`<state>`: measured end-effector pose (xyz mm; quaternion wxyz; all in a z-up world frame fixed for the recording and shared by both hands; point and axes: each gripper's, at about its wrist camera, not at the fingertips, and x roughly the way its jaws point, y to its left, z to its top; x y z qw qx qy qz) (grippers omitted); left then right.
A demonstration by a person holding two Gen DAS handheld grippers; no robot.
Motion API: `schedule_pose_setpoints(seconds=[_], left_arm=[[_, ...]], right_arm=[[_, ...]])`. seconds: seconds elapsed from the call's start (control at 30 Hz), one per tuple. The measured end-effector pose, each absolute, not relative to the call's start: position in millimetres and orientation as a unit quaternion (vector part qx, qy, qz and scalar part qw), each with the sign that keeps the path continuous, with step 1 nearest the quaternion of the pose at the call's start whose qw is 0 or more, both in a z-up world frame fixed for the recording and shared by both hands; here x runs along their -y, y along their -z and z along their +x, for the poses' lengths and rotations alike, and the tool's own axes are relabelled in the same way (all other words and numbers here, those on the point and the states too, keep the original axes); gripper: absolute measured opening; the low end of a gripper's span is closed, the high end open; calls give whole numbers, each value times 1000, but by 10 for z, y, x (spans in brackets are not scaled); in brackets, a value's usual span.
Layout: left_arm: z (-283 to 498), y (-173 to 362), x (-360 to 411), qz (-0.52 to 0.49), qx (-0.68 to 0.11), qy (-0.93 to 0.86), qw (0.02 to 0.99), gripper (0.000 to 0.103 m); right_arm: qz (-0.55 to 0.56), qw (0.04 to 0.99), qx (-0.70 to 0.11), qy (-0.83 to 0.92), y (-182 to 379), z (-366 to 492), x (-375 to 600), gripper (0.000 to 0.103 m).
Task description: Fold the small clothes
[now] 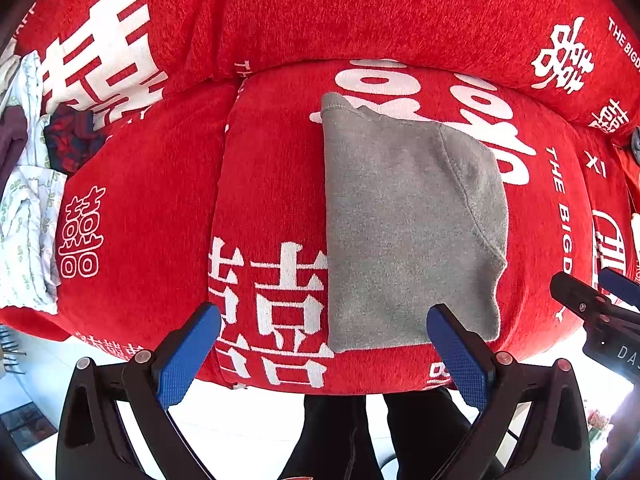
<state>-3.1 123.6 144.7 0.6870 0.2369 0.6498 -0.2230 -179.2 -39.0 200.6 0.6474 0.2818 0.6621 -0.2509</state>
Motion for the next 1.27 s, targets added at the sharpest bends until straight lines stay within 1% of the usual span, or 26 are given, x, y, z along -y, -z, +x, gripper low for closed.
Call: schedule_pose_setpoints(seconds=[0.53, 1.07, 1.27], left_arm=[[8, -1442, -1185, 253, -641, 228, 688, 103], [38, -1432, -1196, 236, -644, 218, 695, 103], [1, -1439, -1172, 247, -637, 226, 695, 103]], right_arm=[[280, 648, -663, 249, -2004, -1774, 412, 90], [276, 647, -667, 244, -1959, -1746, 383, 90], [276, 647, -667, 245, -1953, -1743, 380, 90]])
